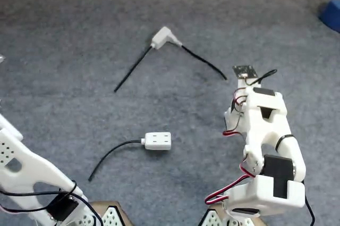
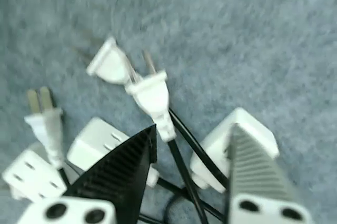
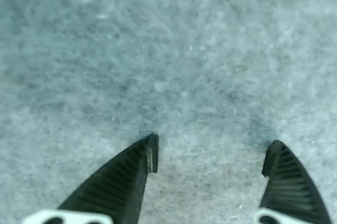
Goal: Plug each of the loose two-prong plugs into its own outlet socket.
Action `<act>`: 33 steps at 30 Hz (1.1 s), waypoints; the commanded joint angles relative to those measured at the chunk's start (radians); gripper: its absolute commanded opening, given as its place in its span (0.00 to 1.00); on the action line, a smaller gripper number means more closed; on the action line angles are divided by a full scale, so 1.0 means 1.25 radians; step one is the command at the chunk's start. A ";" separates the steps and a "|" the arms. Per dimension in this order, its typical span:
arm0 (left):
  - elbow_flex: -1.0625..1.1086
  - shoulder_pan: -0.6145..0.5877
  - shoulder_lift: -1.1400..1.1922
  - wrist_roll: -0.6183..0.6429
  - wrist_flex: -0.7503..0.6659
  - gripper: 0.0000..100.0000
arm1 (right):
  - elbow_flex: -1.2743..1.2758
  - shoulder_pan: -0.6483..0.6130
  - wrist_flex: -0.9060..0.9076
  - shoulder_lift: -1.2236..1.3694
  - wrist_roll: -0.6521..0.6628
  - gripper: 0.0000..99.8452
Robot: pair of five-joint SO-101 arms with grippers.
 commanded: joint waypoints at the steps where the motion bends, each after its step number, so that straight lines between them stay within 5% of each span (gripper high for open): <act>1: -0.024 0.023 -0.009 -0.104 -0.058 0.14 | -0.003 -0.007 -0.009 -0.018 0.009 0.31; 11: -0.029 -0.006 0.056 -0.085 -0.074 0.27 | -0.003 -0.007 -0.009 -0.018 0.009 0.31; 23: -0.023 -0.033 0.068 -0.070 -0.123 0.28 | -0.003 -0.007 -0.009 -0.018 0.009 0.31; 33: -0.029 -0.021 0.093 -0.069 -0.120 0.08 | -0.002 -0.008 -0.009 -0.018 0.010 0.31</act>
